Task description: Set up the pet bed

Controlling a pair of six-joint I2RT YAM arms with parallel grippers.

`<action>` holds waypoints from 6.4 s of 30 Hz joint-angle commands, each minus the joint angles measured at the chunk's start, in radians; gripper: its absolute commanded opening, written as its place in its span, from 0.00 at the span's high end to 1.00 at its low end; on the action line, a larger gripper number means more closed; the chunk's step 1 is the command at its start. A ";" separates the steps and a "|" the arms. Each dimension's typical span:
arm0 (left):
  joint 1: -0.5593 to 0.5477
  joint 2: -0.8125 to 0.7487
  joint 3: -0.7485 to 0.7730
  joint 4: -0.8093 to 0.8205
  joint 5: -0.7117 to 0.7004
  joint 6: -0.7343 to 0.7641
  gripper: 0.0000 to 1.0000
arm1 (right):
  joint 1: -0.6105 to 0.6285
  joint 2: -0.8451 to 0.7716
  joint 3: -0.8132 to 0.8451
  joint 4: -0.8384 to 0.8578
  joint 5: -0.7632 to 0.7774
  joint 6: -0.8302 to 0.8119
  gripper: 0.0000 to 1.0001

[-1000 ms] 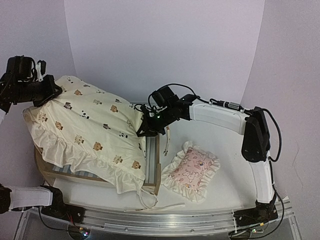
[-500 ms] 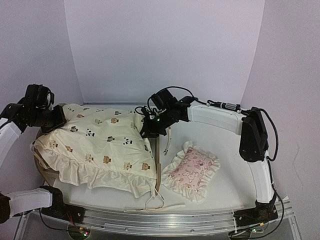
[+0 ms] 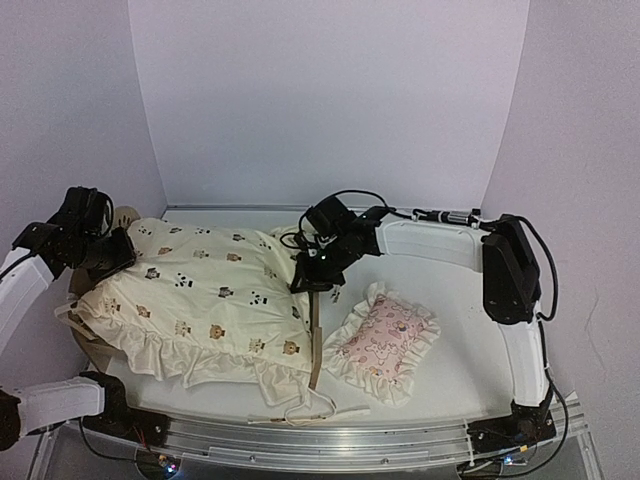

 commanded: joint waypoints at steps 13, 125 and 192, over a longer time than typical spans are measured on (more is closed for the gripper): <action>-0.003 0.062 0.323 -0.085 -0.150 0.111 0.06 | -0.004 -0.292 -0.124 -0.163 0.194 -0.006 0.21; -0.253 0.664 0.595 0.244 -0.019 0.239 0.01 | -0.360 -0.555 -0.123 -0.346 0.320 -0.182 0.09; -0.262 -0.103 -0.136 0.231 0.043 0.137 0.04 | 0.257 0.173 0.327 0.251 0.524 -0.616 1.00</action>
